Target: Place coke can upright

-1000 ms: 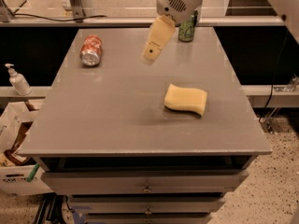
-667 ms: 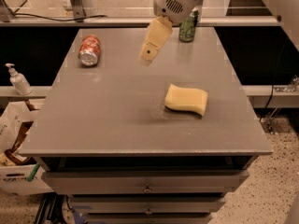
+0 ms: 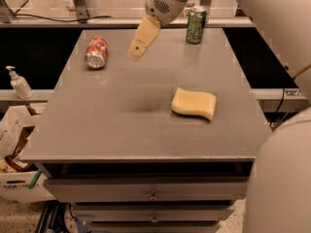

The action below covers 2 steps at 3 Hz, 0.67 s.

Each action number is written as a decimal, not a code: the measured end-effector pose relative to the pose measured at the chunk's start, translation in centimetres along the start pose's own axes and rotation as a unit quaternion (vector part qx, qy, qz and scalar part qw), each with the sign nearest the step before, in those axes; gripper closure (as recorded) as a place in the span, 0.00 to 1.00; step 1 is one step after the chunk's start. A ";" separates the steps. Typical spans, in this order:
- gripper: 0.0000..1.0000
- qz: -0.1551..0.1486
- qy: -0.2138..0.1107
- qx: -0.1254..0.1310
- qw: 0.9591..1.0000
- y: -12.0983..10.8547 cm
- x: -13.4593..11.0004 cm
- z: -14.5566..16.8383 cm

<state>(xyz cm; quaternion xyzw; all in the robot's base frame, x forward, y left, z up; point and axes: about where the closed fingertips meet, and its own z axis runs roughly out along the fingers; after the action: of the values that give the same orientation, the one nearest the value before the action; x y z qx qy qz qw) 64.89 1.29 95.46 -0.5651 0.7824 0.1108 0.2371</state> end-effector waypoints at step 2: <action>0.00 0.099 -0.017 0.017 0.995 -3.3 -3.2 4.5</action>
Offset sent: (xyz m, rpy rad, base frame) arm 0.0820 0.0588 -0.0283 0.1289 0.0860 -0.3047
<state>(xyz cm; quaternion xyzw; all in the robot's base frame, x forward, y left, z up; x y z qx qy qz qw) 69.93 4.86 93.46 -0.4783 0.8324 0.1300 0.2479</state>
